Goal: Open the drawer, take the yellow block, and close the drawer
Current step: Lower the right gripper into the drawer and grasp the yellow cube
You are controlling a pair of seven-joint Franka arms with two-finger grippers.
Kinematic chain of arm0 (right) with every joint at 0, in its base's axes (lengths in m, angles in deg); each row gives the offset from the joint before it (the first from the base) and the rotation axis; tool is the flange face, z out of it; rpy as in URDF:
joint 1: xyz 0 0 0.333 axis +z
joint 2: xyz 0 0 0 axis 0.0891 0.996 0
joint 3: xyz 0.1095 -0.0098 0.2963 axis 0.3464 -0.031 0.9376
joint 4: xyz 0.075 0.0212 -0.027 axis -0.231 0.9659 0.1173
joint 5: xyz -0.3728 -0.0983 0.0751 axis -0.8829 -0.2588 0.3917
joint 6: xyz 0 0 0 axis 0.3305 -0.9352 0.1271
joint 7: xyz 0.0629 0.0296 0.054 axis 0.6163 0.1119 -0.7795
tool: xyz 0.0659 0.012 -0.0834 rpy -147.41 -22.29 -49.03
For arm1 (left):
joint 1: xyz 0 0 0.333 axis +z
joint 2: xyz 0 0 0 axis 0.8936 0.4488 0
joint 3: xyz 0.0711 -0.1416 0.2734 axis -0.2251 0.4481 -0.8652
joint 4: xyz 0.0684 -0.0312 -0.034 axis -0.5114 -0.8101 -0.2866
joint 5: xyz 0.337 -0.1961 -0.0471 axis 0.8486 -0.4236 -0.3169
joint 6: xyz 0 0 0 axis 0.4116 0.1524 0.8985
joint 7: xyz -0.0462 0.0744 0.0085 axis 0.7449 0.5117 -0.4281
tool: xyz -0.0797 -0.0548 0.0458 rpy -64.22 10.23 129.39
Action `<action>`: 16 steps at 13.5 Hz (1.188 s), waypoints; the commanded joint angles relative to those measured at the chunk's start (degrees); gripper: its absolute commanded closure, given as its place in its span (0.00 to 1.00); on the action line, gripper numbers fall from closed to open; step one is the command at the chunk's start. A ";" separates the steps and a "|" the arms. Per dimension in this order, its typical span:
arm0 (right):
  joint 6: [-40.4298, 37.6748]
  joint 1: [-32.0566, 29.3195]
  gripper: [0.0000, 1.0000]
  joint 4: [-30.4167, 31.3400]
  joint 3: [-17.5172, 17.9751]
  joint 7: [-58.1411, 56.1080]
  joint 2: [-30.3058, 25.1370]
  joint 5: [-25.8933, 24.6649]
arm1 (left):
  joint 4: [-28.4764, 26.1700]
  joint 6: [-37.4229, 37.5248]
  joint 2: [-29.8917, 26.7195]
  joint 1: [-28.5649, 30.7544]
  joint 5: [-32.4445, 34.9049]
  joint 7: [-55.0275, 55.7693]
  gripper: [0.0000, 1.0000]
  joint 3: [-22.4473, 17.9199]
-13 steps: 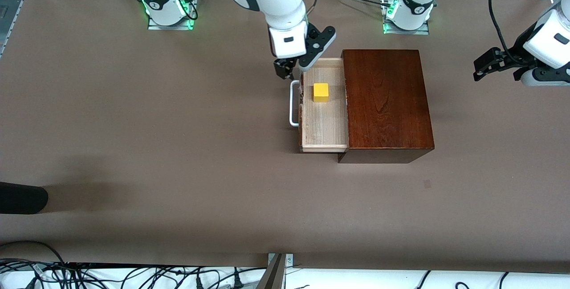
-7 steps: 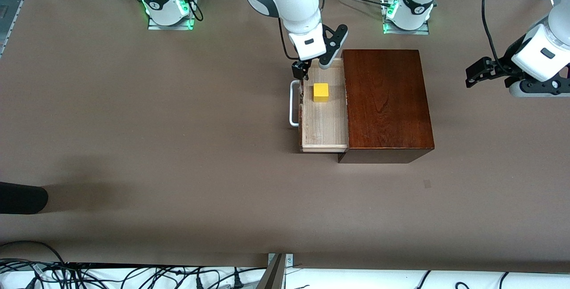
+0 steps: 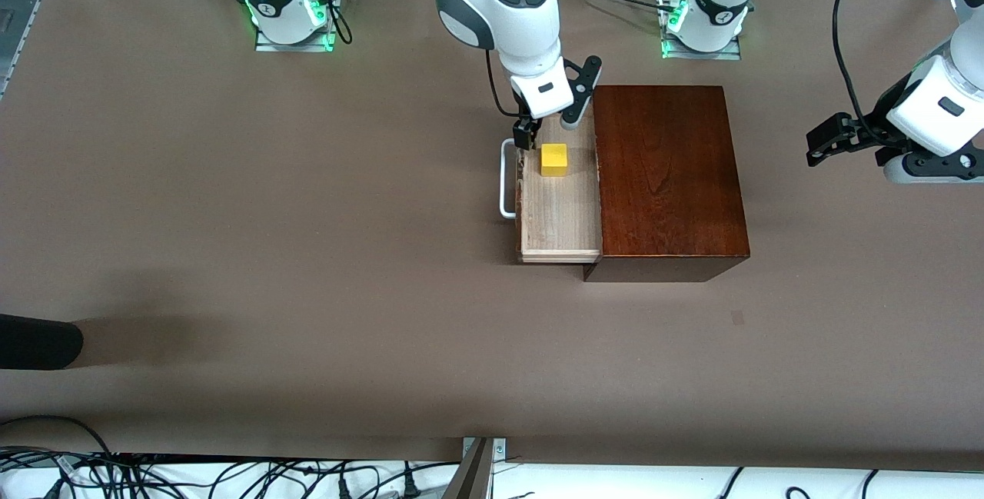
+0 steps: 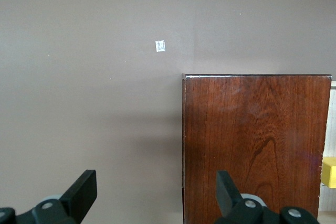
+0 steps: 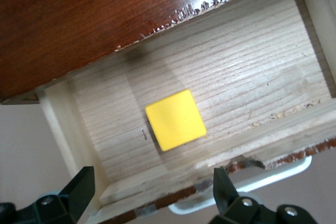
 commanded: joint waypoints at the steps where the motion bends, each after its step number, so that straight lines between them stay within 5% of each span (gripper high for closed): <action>1: 0.62 0.20 0.00 -1.59 0.02 -2.78 1.40 -1.29 | 2.01 0.84 1.03 0.19 -1.01 -1.27 0.00 0.06; 8: 8.78 0.20 0.00 -1.68 -0.06 -4.46 5.62 -2.08 | 1.93 0.84 1.03 0.19 -1.01 -1.27 0.00 0.06; 16: 9.58 0.37 0.00 -1.68 -0.06 -4.37 7.38 -3.49 | 1.93 0.84 1.03 0.37 -1.09 -1.36 0.00 0.06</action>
